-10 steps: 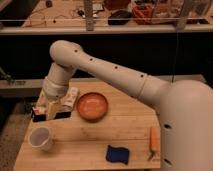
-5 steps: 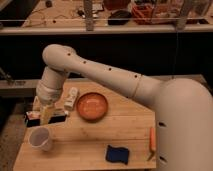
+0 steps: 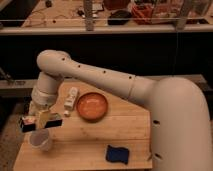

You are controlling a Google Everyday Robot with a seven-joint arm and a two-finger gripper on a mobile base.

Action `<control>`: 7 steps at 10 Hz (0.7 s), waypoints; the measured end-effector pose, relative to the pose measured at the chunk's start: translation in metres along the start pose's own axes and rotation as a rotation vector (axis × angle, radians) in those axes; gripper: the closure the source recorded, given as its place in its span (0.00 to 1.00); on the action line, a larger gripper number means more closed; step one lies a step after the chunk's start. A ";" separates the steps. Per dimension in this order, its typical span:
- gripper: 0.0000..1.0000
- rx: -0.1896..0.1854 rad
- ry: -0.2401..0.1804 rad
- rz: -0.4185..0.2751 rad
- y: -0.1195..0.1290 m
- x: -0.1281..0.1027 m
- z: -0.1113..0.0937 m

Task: Place the eraser in the ceramic cup

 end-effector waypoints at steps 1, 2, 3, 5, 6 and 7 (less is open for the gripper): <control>1.00 -0.006 0.001 -0.001 -0.003 -0.003 0.008; 1.00 -0.009 0.004 0.004 -0.002 0.000 0.015; 1.00 -0.010 0.004 0.006 -0.002 0.001 0.018; 1.00 -0.010 0.009 0.010 -0.005 0.000 0.024; 1.00 -0.013 0.011 0.009 -0.006 0.000 0.028; 1.00 -0.015 0.012 0.006 -0.009 -0.001 0.033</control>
